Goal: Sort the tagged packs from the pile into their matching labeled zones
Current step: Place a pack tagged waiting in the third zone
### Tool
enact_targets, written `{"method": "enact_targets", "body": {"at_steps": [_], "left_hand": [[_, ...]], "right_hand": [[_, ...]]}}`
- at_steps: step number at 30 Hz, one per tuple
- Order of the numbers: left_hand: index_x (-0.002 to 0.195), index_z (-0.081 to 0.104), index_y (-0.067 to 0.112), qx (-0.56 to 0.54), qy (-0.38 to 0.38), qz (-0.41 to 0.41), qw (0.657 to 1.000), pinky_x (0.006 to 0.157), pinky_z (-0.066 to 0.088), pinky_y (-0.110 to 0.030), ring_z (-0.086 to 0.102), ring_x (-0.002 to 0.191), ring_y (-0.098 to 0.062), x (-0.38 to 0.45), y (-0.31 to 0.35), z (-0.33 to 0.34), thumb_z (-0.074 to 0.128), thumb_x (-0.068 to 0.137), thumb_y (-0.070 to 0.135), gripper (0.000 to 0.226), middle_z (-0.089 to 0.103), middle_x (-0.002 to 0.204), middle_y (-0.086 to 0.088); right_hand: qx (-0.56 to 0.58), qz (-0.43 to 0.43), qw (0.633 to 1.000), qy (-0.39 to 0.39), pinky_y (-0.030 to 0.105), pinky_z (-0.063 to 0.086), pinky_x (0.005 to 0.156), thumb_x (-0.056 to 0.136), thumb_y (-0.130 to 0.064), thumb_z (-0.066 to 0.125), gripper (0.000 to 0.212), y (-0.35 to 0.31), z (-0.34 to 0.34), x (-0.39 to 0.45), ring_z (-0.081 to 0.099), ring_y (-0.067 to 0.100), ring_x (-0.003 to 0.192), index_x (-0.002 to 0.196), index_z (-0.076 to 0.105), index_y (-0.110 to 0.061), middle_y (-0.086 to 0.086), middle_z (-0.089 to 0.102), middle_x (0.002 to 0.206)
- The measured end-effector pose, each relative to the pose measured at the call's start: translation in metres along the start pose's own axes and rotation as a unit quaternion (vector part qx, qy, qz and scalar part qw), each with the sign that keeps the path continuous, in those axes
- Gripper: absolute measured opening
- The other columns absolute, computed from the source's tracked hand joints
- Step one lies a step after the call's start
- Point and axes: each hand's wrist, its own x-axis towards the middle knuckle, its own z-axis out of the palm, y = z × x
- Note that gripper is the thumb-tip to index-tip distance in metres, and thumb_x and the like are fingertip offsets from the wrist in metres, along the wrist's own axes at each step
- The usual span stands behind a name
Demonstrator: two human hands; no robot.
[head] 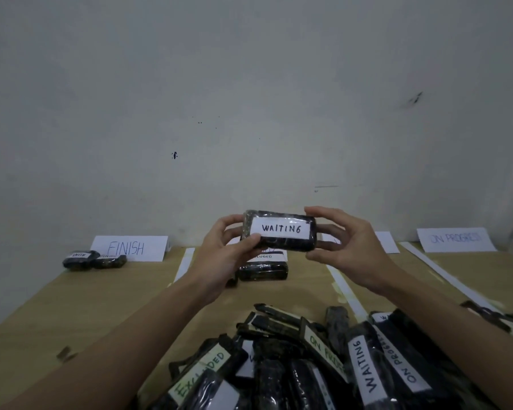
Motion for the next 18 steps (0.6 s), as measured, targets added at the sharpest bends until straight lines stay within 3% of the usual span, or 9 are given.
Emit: {"method": "enact_targets", "body": {"at_steps": [2, 4, 6, 8, 10, 15, 18], "left_hand": [[0.118, 0.048, 0.009, 0.017, 0.001, 0.006, 1.000, 0.074, 0.057, -0.023, 0.068, 0.091, -0.020, -0.002, 0.000, 0.002, 0.060, 0.084, 0.000, 0.037, 0.062, 0.109, -0.011], [0.118, 0.048, 0.010, 0.047, 0.003, 0.008, 0.999, 0.076, 0.058, -0.025, 0.067, 0.094, -0.022, -0.002, -0.003, 0.008, 0.063, 0.083, 0.001, 0.039, 0.061, 0.111, -0.010], [0.116, 0.047, 0.011, 0.072, 0.003, 0.004, 0.997, 0.075, 0.058, -0.026, 0.068, 0.091, -0.021, -0.001, -0.007, 0.018, 0.065, 0.082, 0.002, 0.040, 0.060, 0.111, -0.009], [0.114, 0.047, 0.011, 0.088, -0.006, 0.000, 0.996, 0.075, 0.058, -0.027, 0.069, 0.086, -0.020, 0.003, -0.010, 0.031, 0.066, 0.081, 0.003, 0.039, 0.061, 0.109, -0.008], [0.114, 0.047, 0.011, 0.100, -0.021, -0.001, 0.995, 0.076, 0.058, -0.028, 0.070, 0.084, -0.022, 0.008, -0.013, 0.045, 0.066, 0.082, 0.005, 0.038, 0.060, 0.107, -0.005], [0.116, 0.044, 0.009, 0.130, -0.047, 0.005, 0.990, 0.074, 0.058, -0.027, 0.067, 0.085, -0.020, 0.033, -0.027, 0.077, 0.066, 0.083, 0.009, 0.039, 0.059, 0.109, -0.005], [0.125, 0.042, 0.015, 0.288, -0.085, 0.014, 0.954, 0.076, 0.051, -0.026, 0.061, 0.097, -0.016, 0.059, -0.048, 0.089, 0.065, 0.085, 0.021, 0.046, 0.055, 0.118, 0.000]], "right_hand": [[-0.045, -0.004, 0.999, 0.003, 0.027, 0.052, 0.088, 0.067, 0.012, 0.075, 0.066, 0.000, -0.001, -0.002, 0.058, 0.008, 0.110, 0.116, 0.057, -0.028, -0.004, 0.054, 0.124], [-0.206, -0.030, 0.978, 0.014, 0.024, 0.043, 0.095, 0.065, -0.010, 0.083, 0.065, 0.003, -0.002, -0.005, 0.051, 0.005, 0.112, 0.121, 0.055, -0.027, -0.009, 0.051, 0.123], [-0.375, -0.087, 0.922, 0.031, 0.026, 0.035, 0.097, 0.065, -0.033, 0.083, 0.071, 0.008, 0.000, -0.008, 0.047, 0.011, 0.114, 0.127, 0.053, -0.016, -0.003, 0.051, 0.124], [-0.467, -0.133, 0.873, 0.046, 0.034, 0.038, 0.092, 0.066, -0.043, 0.075, 0.073, 0.014, 0.001, -0.010, 0.052, 0.022, 0.112, 0.127, 0.054, -0.011, 0.005, 0.055, 0.122], [-0.500, -0.157, 0.850, 0.053, 0.038, 0.044, 0.083, 0.065, -0.041, 0.071, 0.067, 0.018, -0.006, -0.008, 0.058, 0.028, 0.101, 0.122, 0.057, -0.010, 0.008, 0.059, 0.113], [-0.489, -0.127, 0.863, 0.024, 0.042, 0.047, 0.078, 0.064, -0.025, 0.079, 0.060, 0.027, -0.045, 0.009, 0.058, 0.030, 0.094, 0.118, 0.060, -0.009, 0.009, 0.061, 0.107], [-0.526, -0.107, 0.844, 0.013, 0.044, 0.047, 0.083, 0.065, -0.020, 0.080, 0.058, 0.050, -0.079, 0.023, 0.057, 0.032, 0.102, 0.118, 0.060, -0.011, 0.009, 0.062, 0.111]]}}
